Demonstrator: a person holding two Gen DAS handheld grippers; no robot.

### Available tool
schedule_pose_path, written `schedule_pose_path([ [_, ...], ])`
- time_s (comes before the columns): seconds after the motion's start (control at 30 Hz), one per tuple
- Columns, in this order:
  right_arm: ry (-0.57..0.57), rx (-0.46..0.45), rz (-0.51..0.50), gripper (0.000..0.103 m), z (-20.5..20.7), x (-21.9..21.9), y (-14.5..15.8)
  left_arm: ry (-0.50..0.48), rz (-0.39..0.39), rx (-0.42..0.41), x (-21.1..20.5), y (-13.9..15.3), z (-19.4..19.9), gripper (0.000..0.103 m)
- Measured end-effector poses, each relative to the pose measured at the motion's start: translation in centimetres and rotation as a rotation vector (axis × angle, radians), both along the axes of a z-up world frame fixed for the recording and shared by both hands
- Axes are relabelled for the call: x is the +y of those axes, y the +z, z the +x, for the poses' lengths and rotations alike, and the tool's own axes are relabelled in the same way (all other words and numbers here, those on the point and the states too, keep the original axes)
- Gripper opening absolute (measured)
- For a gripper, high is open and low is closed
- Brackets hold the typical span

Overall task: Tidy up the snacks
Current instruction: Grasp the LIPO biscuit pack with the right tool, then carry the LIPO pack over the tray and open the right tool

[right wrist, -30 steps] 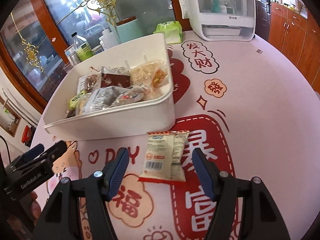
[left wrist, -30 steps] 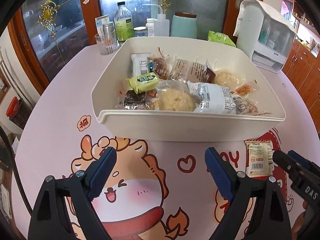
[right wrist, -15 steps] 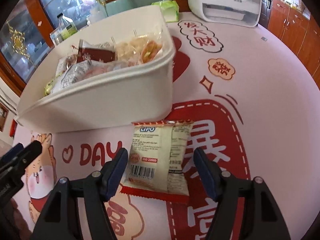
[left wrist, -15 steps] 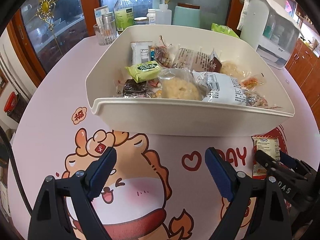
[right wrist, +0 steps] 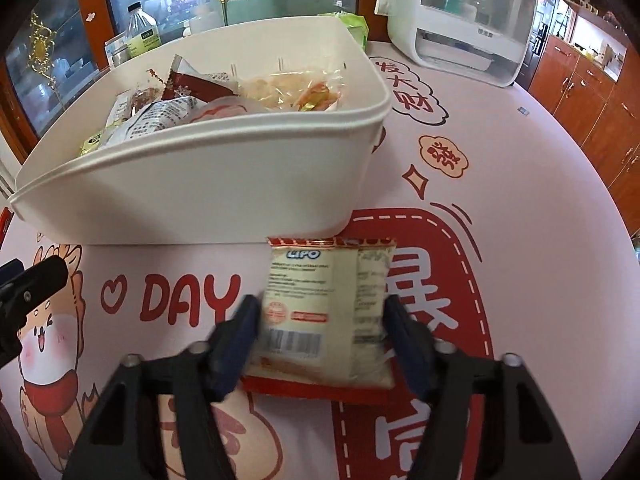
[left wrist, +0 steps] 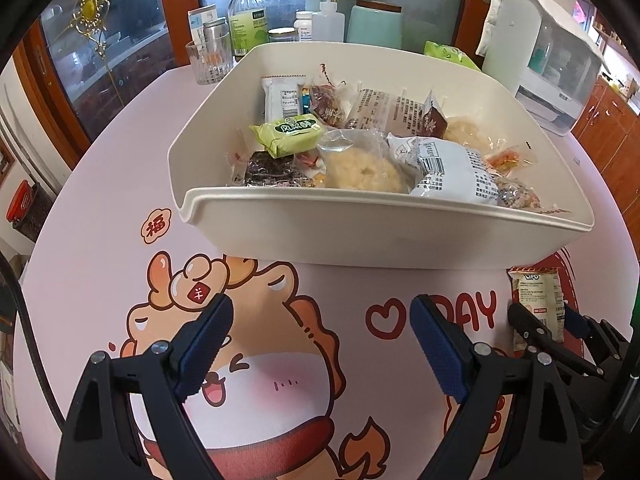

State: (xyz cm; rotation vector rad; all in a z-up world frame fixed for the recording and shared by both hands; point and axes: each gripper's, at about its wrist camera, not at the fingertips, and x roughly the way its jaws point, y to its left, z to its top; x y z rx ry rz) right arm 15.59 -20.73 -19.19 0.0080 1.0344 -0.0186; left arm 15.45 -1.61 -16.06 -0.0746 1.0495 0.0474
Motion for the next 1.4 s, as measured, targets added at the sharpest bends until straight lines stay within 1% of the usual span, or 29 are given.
schedule_pose_path([
  [0.03, 0.004, 0.002, 0.001, 0.051, -0.1, 0.1, 0.0, -0.002, 0.000, -0.001, 0.0, 0.1, -0.1, 0.089],
  [0.1, 0.006, 0.003, 0.021, 0.048, -0.4, -0.1, 0.1, -0.005, 0.002, 0.000, -0.1, 0.1, -0.3, 0.089],
  [0.33, 0.033, 0.026, 0.057, 0.047, -1.9, 0.4, 0.3, -0.014, 0.000, -0.002, -0.1, 0.6, -1.4, 0.089],
  [0.47, 0.054, 0.046, 0.122, 0.047, -3.6, 1.1, 0.8, -0.023, -0.012, 0.008, 0.0, 1.0, -2.3, 0.089],
  [0.53, 0.066, 0.035, 0.130, 0.047, -4.3, 1.5, 1.4, -0.028, -0.013, 0.005, 0.0, 1.6, -2.6, 0.089],
  [0.7, 0.108, -0.039, 0.157, 0.047, -5.1, 2.7, 5.1, -0.050, -0.003, -0.023, 0.1, 4.1, -2.5, 0.089],
  [0.77, 0.122, -0.088, 0.170, 0.047, -5.0, 3.1, 7.6, -0.064, 0.000, -0.046, 0.1, 5.9, -1.9, 0.089],
  [0.9, 0.148, -0.160, 0.185, 0.047, -4.0, 3.4, 11.5, -0.082, 0.018, -0.095, 0.1, 9.5, -0.4, 0.090],
  [0.93, 0.150, -0.184, 0.183, 0.047, -3.5, 3.5, 12.8, -0.081, 0.020, -0.107, 0.2, 10.3, 0.0, 0.091],
  [1.03, 0.146, -0.230, 0.181, 0.047, -2.2, 3.4, 15.4, -0.073, 0.019, -0.157, 0.5, 12.8, 1.2, 0.093],
  [1.13, 0.131, -0.276, 0.151, 0.047, 0.0, 3.4, 18.1, -0.068, 0.037, -0.200, 0.7, 14.9, 2.7, 0.096],
  [1.23, 0.121, -0.301, 0.136, 0.047, 2.2, 3.2, 19.9, -0.067, 0.059, -0.226, 0.7, 16.3, 4.3, 0.098],
  [1.3, 0.116, -0.306, 0.119, 0.048, 3.9, 3.1, 20.8, -0.068, 0.068, -0.241, 0.7, 16.9, 5.2, 0.102],
  [1.4, 0.102, -0.313, 0.105, 0.049, 6.4, 3.0, 21.5, -0.066, 0.094, -0.252, 0.6, 17.3, 6.5, 0.102],
])
